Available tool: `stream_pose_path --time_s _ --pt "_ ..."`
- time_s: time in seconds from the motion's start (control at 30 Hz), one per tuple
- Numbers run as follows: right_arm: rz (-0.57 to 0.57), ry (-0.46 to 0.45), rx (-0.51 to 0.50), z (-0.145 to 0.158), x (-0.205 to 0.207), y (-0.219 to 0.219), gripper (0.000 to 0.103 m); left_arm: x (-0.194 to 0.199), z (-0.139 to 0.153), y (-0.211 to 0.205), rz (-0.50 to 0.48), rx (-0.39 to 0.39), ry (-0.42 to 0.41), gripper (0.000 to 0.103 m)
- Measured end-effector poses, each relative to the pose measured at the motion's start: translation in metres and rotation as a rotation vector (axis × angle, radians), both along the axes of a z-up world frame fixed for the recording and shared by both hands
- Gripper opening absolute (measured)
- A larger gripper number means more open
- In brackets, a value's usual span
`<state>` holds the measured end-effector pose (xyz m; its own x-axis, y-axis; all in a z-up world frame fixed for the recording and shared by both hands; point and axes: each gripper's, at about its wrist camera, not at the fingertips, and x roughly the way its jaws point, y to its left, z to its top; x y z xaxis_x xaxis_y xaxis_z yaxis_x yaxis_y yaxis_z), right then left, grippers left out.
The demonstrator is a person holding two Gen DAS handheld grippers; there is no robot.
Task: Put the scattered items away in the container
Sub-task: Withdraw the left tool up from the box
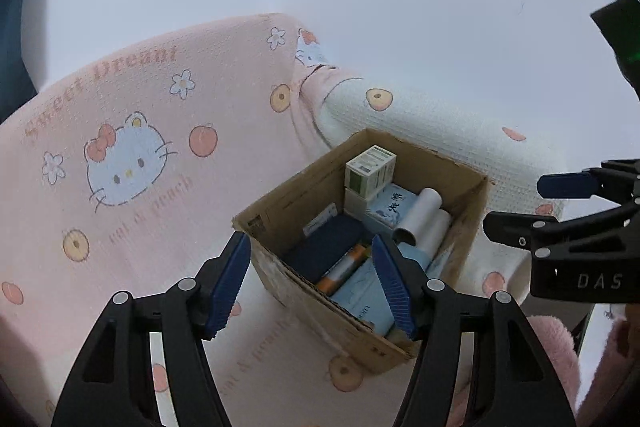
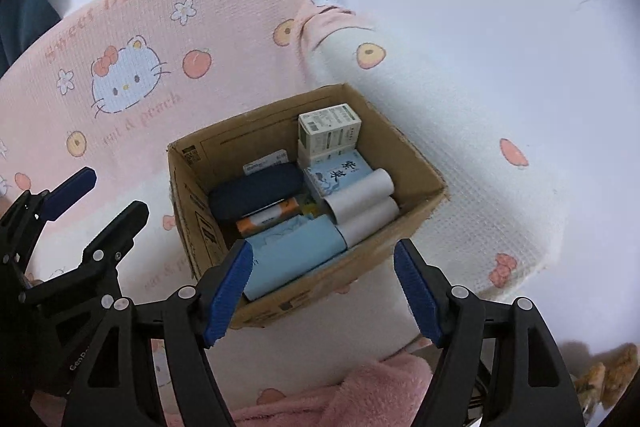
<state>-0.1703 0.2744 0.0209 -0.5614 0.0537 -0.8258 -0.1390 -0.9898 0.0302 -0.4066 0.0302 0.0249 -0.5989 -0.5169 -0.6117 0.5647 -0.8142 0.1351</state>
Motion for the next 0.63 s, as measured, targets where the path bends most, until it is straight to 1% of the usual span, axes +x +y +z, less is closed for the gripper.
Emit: stream_pose_path --time_s 0.2,0.4,0.63 --pt "-0.017 0.003 0.041 -0.003 0.009 0.0 0.077 -0.003 -0.003 0.006 -0.017 0.022 0.009 0.067" --pt "-0.023 -0.004 0.013 -0.005 0.007 0.008 0.077 -0.007 -0.004 0.013 -0.009 0.015 0.013 0.068" --pt "-0.016 -0.008 0.002 -0.006 0.007 0.007 0.077 -0.005 0.0 0.011 -0.015 0.045 0.03 0.068"
